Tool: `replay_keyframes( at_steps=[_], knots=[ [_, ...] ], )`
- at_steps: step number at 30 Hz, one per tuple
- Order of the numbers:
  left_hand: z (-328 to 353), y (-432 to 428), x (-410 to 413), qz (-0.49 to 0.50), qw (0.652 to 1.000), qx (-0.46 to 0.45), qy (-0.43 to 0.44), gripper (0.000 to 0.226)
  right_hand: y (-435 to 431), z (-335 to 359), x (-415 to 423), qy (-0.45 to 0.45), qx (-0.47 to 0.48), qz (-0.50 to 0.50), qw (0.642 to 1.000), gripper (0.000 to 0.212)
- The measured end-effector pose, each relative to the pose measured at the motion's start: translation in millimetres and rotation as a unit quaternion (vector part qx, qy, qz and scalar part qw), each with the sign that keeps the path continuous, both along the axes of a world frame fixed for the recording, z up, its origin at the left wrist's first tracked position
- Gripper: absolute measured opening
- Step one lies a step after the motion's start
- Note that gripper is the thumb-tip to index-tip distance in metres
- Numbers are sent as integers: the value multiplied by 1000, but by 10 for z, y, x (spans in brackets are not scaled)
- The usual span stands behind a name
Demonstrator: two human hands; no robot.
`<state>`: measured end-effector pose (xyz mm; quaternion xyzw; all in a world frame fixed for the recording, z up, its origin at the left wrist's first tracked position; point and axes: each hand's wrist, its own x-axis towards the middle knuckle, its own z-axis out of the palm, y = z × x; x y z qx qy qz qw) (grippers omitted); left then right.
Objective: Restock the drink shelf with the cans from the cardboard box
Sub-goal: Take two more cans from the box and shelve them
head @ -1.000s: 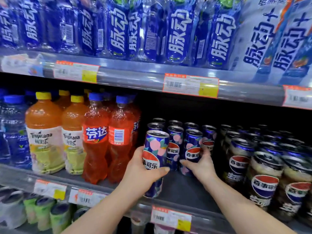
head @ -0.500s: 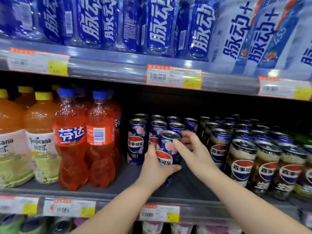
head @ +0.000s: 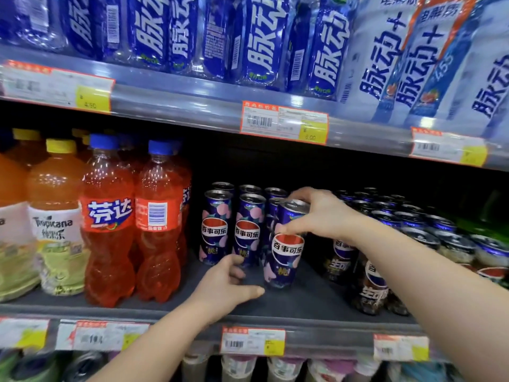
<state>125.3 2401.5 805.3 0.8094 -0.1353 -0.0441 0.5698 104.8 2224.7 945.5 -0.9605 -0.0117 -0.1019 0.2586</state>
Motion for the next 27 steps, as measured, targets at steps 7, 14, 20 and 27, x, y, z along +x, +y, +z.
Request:
replay_keyframes(
  at_steps=[7,14,20,27],
  knots=[
    [-50,-32,10,6,1000,6,-17,53,-446,144,157,61,-112,-35,991,82],
    [-30,-17,-2,19,999,34,-36,49,-539,39,368,73,-202,-50,975,83],
    [-27,-10,-11,25,998,46,-42,47,-578,49,432,111,-159,-34,980,87],
    [-22,-19,-32,26,997,56,-46,46,-568,35,471,98,-174,-32,979,86]
  ],
)
